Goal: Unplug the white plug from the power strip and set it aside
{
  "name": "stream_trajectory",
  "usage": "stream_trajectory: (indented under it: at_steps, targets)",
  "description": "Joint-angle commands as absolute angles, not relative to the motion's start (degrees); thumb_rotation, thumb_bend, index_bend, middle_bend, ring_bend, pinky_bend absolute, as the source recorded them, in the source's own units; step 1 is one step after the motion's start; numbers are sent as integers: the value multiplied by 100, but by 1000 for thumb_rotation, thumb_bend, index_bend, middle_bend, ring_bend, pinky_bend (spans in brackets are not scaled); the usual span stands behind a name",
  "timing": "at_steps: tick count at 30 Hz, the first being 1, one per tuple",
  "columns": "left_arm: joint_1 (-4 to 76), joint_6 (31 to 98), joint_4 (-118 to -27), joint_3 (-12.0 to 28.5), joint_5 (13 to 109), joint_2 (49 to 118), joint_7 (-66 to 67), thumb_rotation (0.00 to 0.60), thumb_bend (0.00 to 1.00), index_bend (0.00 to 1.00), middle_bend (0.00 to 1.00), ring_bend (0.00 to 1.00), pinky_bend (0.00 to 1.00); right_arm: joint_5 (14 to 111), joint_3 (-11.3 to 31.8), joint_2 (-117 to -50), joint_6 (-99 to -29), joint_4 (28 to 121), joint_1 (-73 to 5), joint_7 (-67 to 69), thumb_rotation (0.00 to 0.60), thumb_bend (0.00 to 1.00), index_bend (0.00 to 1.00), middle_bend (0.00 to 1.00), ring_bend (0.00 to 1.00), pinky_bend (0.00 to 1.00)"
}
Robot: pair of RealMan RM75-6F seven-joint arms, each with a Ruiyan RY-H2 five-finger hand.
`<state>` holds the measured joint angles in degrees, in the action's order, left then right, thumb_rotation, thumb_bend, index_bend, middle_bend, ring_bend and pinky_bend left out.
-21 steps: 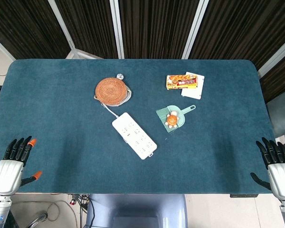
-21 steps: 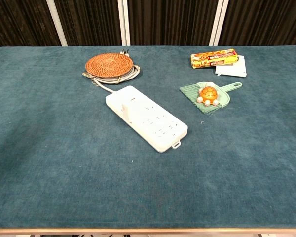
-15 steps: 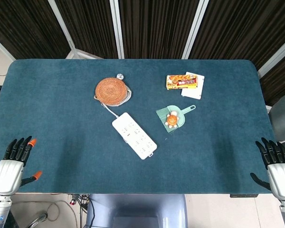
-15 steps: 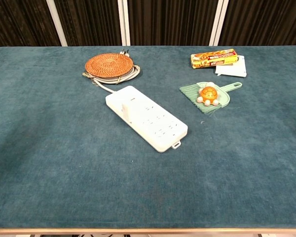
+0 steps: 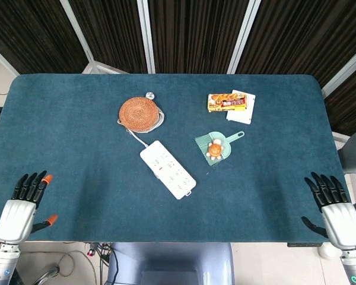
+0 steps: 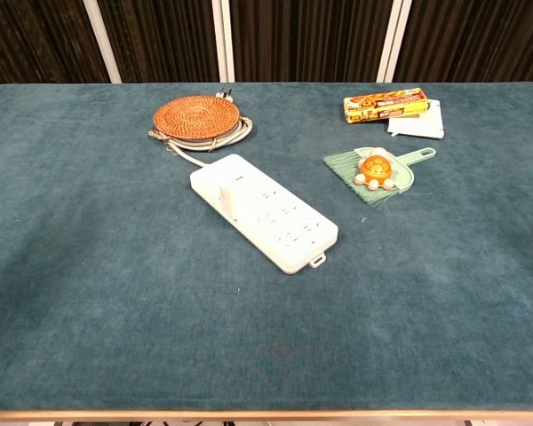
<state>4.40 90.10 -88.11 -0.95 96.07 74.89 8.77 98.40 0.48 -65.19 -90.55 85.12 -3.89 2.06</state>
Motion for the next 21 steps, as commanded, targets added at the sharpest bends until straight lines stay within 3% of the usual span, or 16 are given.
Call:
stream_trajectory:
  at_steps: [1,9,16,21]
  targets:
    - [564,8888,-8950,-14,9627,7496,1065,600,0,0,2,0,0,10259,24,-6574,-8981,8573,-638,-9,600,244,0,0,0,0]
    - [1238,8122,-9891,462,9477,7414,1834,600,0,1,3,0,0,10678,77,-6785,-8283,9128,-1180,-974,600,265,0,0,0,1]
    - [1937,7217,-10567,935,8992,7592,2551,600,0,15,6,0,0,10570,135,-7180,-7401,9398,-1620,-1576,600,564,0,7,6,37]
    - [2370,6710,-10806,1199,8502,7878,3037,600,0,19,9,0,0,10390,184,-7573,-6864,9419,-1889,-1882,600,722,10,36,31,63]
